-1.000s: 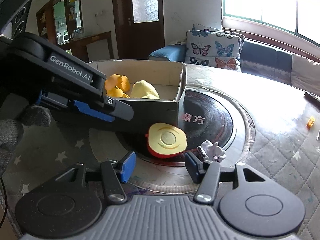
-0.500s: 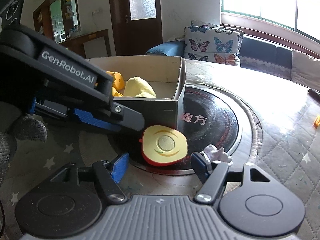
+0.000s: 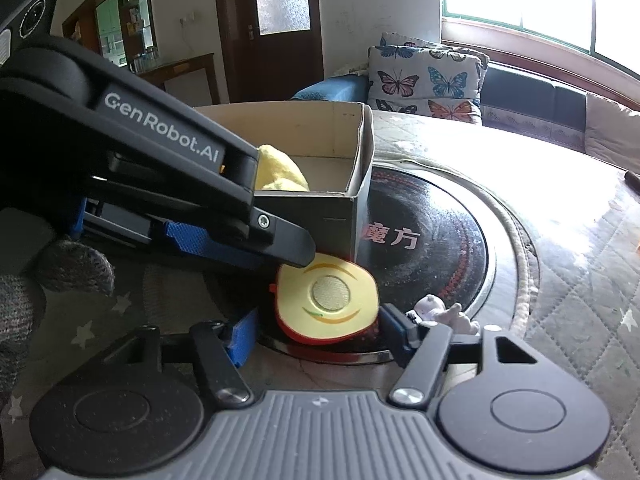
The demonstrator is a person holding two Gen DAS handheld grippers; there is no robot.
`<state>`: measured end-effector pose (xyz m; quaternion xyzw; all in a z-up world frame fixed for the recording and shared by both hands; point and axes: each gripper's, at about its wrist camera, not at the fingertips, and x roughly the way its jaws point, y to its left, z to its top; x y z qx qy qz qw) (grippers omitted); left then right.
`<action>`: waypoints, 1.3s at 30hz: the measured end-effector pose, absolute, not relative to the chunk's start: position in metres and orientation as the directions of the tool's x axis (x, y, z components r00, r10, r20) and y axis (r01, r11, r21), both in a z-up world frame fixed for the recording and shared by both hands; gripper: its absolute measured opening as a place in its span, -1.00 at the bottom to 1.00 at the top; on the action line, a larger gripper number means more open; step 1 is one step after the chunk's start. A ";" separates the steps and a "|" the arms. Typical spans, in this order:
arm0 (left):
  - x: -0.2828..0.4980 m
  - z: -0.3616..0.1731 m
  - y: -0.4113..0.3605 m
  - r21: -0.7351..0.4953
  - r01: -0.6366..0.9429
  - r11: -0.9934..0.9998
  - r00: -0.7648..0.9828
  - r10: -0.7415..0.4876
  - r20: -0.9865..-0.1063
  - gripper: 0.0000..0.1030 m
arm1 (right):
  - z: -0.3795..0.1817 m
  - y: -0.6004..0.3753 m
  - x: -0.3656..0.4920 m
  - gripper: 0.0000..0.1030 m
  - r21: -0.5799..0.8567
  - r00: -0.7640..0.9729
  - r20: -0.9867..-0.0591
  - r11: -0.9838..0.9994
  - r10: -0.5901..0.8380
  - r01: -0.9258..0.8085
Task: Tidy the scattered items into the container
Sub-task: 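Move the left tool down to the red-and-yellow round toy, then close the left tool fingers on the red-and-yellow round toy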
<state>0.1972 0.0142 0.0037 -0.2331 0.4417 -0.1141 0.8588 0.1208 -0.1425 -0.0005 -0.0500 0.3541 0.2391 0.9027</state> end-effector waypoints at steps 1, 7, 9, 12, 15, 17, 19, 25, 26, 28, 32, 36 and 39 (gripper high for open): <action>0.198 0.003 0.014 -0.503 -0.007 0.864 0.581 -0.406 -0.705 -0.30 | -0.001 -0.143 0.121 0.17 0.080 0.634 -0.664 0.881 0.396 -0.467; 0.203 -0.004 0.014 -0.513 -0.007 0.858 0.562 -0.421 -0.712 -0.30 | -0.003 -0.143 0.122 0.09 0.084 0.631 -0.665 0.879 0.400 -0.469; 0.204 -0.006 0.014 -0.513 -0.012 0.858 0.558 -0.420 -0.716 -0.30 | -0.003 -0.143 0.122 0.09 0.088 0.630 -0.662 0.877 0.406 -0.472; 0.204 -0.009 0.015 -0.520 -0.019 0.854 0.556 -0.424 -0.715 -0.30 | -0.001 -0.144 0.120 0.08 0.095 0.627 -0.659 0.873 0.415 -0.478; 0.200 -0.008 0.019 -0.543 -0.014 0.840 0.562 -0.443 -0.699 -0.34 | 0.002 -0.144 0.115 0.08 0.087 0.632 -0.653 0.870 0.418 -0.485; 0.196 -0.007 0.022 -0.560 -0.009 0.828 0.567 -0.458 -0.685 -0.34 | 0.005 -0.146 0.111 0.08 0.085 0.634 -0.648 0.867 0.422 -0.490; 0.189 -0.004 0.026 -0.579 -0.006 0.815 0.575 -0.471 -0.669 -0.38 | 0.009 -0.147 0.107 0.08 0.082 0.637 -0.642 0.864 0.427 -0.496; 0.168 0.014 0.035 -0.586 0.008 0.810 0.616 -0.466 -0.635 -0.40 | 0.027 -0.139 0.093 0.08 0.056 0.652 -0.613 0.848 0.445 -0.526; 0.166 0.018 0.037 -0.586 0.011 0.810 0.624 -0.463 -0.629 -0.40 | 0.031 -0.137 0.091 0.08 0.052 0.656 -0.605 0.845 0.451 -0.532; 0.161 0.028 0.041 -0.582 0.019 0.813 0.644 -0.455 -0.615 -0.40 | 0.039 -0.134 0.089 0.08 0.045 0.665 -0.587 0.838 0.463 -0.544; 0.159 0.050 0.050 -0.562 0.033 0.826 0.692 -0.425 -0.584 -0.40 | 0.056 -0.123 0.091 0.08 0.036 0.682 -0.544 0.826 0.489 -0.563; 0.167 0.061 0.066 -0.547 0.013 0.837 0.726 -0.384 -0.571 -0.40 | 0.066 -0.103 0.105 0.08 0.026 0.680 -0.522 0.807 0.515 -0.590; 0.176 0.062 0.080 -0.546 -0.016 0.837 0.737 -0.359 -0.572 -0.40 | 0.066 -0.085 0.120 0.08 0.025 0.669 -0.520 0.792 0.531 -0.610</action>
